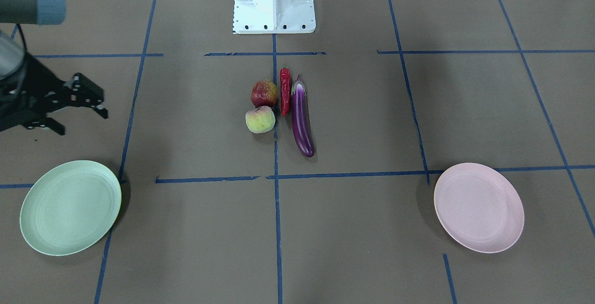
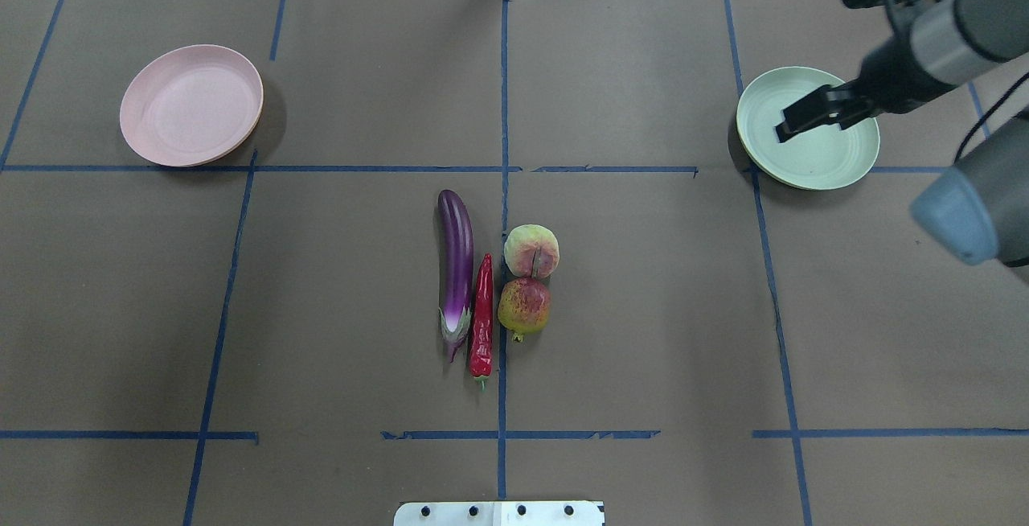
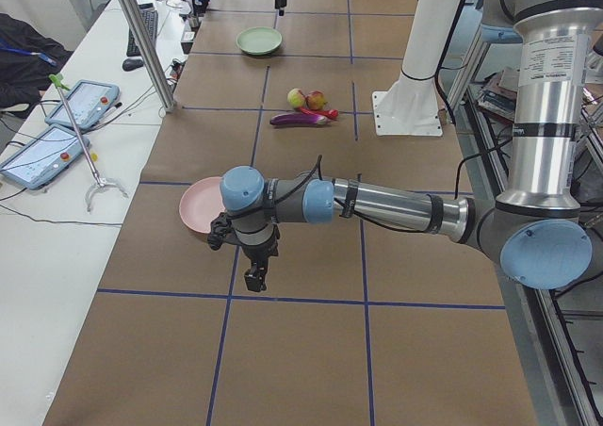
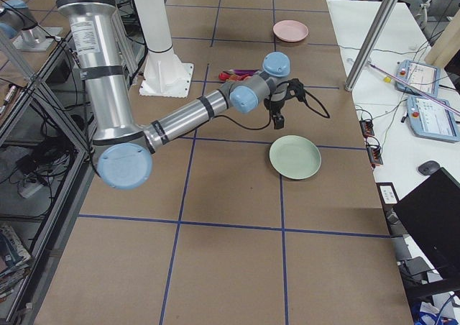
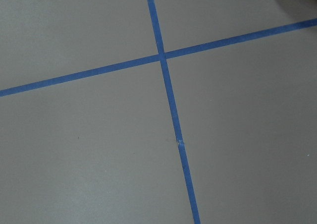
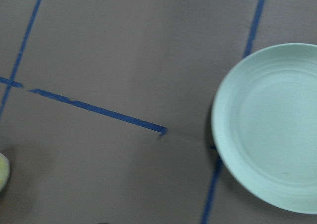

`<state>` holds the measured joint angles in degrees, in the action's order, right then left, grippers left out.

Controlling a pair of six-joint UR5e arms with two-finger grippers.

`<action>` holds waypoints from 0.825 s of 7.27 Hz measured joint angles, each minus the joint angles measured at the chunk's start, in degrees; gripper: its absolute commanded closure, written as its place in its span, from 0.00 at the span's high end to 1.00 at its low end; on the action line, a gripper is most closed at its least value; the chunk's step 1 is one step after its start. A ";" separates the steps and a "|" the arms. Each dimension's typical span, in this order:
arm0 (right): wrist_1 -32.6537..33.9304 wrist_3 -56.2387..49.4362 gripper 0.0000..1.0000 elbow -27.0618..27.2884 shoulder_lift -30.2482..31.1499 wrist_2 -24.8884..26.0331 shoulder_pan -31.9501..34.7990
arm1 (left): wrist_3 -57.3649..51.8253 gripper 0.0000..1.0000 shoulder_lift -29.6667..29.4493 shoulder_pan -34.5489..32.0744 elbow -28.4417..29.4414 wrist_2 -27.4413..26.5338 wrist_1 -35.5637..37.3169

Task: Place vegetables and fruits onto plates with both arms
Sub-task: 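Move the right gripper from the green plate down to the red apple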

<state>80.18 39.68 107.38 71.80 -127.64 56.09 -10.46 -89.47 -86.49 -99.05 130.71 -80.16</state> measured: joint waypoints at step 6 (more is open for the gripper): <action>12.88 41.24 1.00 -6.18 -21.23 30.88 -28.83 | 0.00 1.00 -0.09 0.00 -0.08 0.24 -0.09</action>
<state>93.07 80.91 101.20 50.58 -96.76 27.25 -10.46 -89.56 -86.48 -99.14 130.95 -80.24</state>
